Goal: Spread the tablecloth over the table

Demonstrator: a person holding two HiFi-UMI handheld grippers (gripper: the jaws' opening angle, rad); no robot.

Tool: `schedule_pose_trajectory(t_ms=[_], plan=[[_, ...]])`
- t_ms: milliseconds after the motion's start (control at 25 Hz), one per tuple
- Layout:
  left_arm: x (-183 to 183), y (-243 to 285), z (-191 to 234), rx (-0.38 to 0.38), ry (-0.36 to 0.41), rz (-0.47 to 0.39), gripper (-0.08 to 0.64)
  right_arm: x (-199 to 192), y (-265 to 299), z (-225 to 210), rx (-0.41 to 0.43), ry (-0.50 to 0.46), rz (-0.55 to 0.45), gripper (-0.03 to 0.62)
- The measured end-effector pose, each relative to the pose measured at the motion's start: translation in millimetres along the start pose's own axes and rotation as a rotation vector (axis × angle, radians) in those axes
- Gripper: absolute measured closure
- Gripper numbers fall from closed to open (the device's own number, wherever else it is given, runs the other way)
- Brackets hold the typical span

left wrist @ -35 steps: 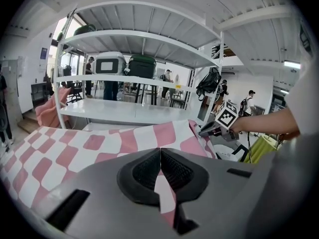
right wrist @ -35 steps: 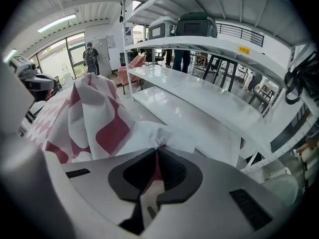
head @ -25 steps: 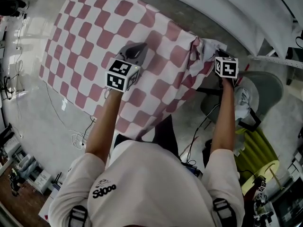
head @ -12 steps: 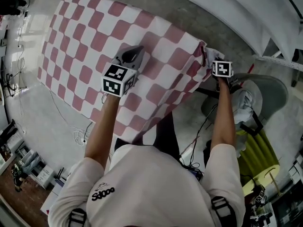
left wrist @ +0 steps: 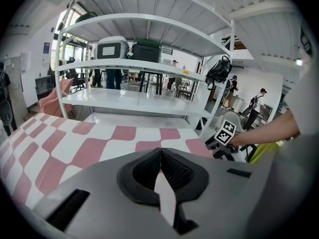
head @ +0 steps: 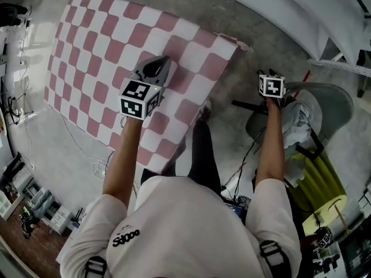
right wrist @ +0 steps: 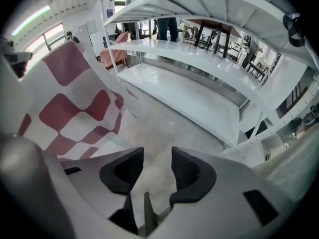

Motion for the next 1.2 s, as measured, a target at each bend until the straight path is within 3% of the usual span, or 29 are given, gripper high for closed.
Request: schedule_pose_trajectory(t_ms=[360,640,800,1200], plan=[[14,-46,3,0.003,0.019,-0.055,0.531,50,-88,33,-0.025,0.017,-0.210,0.396],[19,-84,-9,0.007,0.063,-0.135,0.531,74,-178,62,-0.059,-0.021,-0.406,0.449],[27,-122,-12,0.006,0.104,-0.172,0.531,86,-238,94,-0.074,-0.012,-0.484,0.504],[47,-219,-27,-0.027,0.211,-0.284,0.531,99,-382,178,-0.150,-0.011,-0.698,0.562]])
Point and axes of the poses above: the fingertips, and each gripper's own axes: y forward along the fingers, z to its left, x out of its top, the point moved 4 cm from there along -y, backward along the fingers, and after that the axes turned 8 degrees about -x, right-handed, at the moved point
